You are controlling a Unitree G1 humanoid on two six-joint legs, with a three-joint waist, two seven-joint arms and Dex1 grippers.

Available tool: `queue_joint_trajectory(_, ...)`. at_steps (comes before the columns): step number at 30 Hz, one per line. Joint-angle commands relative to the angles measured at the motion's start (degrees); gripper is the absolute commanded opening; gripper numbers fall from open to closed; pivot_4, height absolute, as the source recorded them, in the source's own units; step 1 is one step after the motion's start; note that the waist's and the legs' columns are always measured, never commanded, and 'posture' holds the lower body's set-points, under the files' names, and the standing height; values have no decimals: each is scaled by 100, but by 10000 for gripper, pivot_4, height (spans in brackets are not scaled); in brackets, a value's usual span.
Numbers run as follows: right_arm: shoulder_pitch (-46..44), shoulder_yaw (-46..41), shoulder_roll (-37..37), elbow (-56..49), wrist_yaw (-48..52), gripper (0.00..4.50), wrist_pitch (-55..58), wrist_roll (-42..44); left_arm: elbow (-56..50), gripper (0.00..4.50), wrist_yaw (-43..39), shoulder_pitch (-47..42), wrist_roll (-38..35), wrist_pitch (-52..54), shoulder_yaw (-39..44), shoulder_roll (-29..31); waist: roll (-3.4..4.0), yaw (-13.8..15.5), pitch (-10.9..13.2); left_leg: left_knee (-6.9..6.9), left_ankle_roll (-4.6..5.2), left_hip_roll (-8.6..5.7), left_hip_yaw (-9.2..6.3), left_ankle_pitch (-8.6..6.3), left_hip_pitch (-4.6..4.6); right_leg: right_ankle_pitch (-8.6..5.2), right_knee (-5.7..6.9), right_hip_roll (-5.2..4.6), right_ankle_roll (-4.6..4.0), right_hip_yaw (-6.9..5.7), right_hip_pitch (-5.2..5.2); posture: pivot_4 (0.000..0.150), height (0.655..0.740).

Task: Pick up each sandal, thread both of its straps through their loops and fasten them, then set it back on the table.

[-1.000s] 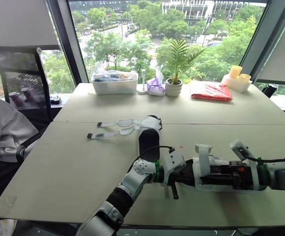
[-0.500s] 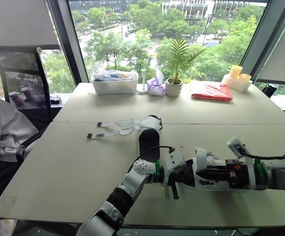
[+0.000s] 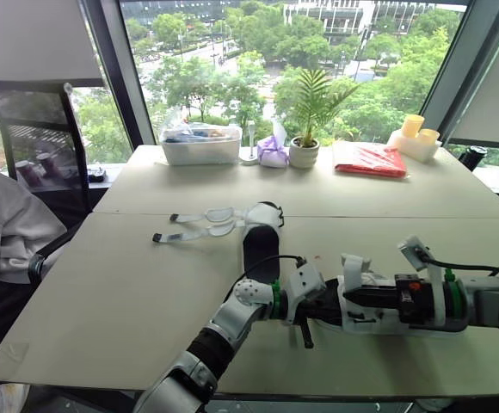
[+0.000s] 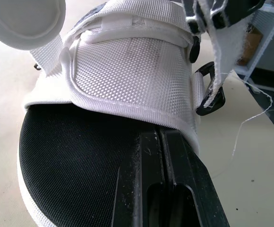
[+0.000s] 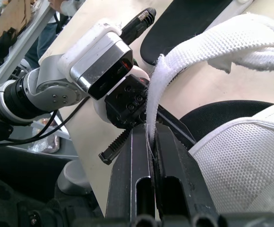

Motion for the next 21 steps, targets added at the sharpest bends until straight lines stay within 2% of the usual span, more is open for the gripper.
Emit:
queue_joint_trajectory(1,-1,-98,-184,165,131,330,-159,-159,88,0,21,19,39,68,-19,-14,0,0,0,0,0,0,0,0,0,0,0,0,0,0,0,1500,7388)
queue_joint_trajectory(11,164,-26,-211,227,293,330,-252,-332,96,0,16,15,41,64,-15,-5,-1,1,1,0,0,0,0,0,0,0,0,0,0,0,0,1500,7388)
queue_joint_trajectory(17,-256,-350,14,334,29,330,322,242,100,0,7,11,46,60,-20,2,-2,-2,1,0,0,0,0,0,-1,0,0,0,0,0,-2,1500,7388)
queue_joint_trajectory(21,-227,-345,-73,326,72,330,425,278,108,0,3,10,49,56,-25,-2,0,3,0,0,0,0,0,0,-3,0,0,0,0,0,-4,1500,7388)
